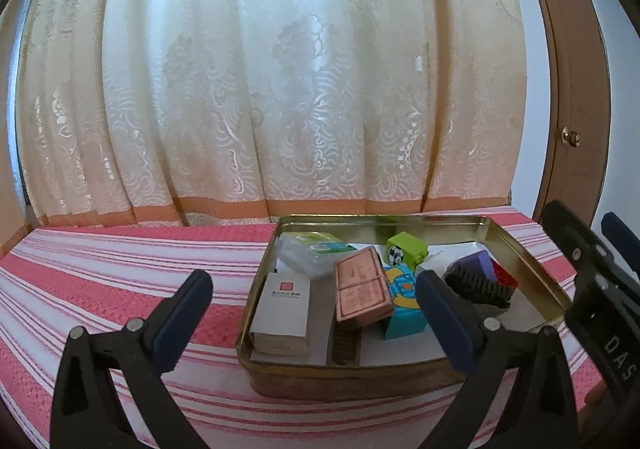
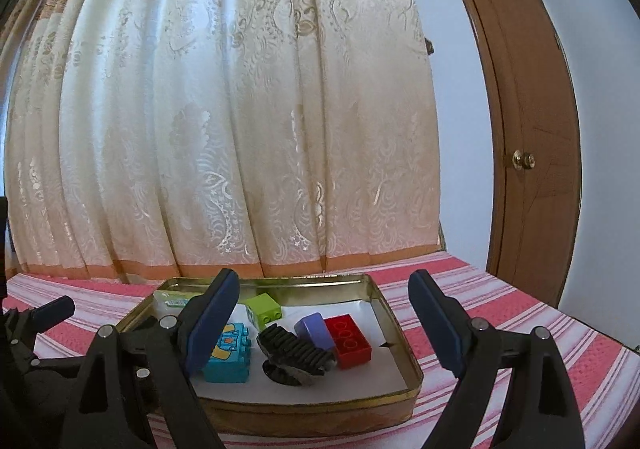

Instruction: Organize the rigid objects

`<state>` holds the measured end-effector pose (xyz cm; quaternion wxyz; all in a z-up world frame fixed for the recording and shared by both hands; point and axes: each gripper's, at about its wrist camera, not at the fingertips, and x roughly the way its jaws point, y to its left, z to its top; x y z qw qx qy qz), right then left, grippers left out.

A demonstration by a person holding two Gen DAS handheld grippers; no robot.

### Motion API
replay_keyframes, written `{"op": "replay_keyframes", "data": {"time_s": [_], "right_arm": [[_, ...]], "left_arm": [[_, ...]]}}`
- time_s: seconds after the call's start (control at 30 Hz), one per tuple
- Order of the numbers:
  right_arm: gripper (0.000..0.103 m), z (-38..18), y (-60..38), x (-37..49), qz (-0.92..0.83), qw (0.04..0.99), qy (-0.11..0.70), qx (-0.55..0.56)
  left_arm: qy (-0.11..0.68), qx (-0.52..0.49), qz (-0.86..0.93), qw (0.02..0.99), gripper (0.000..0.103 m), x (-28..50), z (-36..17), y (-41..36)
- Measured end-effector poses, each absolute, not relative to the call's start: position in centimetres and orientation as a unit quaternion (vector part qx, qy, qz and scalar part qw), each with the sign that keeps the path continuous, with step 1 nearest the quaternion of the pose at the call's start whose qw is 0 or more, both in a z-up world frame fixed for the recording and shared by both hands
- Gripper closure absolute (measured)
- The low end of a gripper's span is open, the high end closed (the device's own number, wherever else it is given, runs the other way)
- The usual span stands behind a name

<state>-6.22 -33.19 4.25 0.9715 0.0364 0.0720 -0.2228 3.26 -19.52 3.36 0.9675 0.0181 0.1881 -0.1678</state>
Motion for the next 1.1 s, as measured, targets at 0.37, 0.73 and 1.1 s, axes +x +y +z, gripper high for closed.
{"op": "replay_keyframes", "data": {"time_s": [0.37,0.73,1.1], "right_arm": [[0.015,4.6,-31.9,-8.0,-0.223,0.974,0.039,0.022],[0.013,4.9,-30.9,-9.5,-0.232,0.972,0.013,0.009],[0.010,5.2,-29.7,-11.1,-0.242,0.970,-0.018,-0.009]], "left_arm": [[0.178,0.022,-0.170,0.969,0.000,1.7,3.4,-18.5],[0.169,0.018,-0.167,0.971,0.000,0.8,3.5,-17.4],[0.160,0.018,-0.162,0.973,0.000,-0.2,3.5,-16.8]]}}
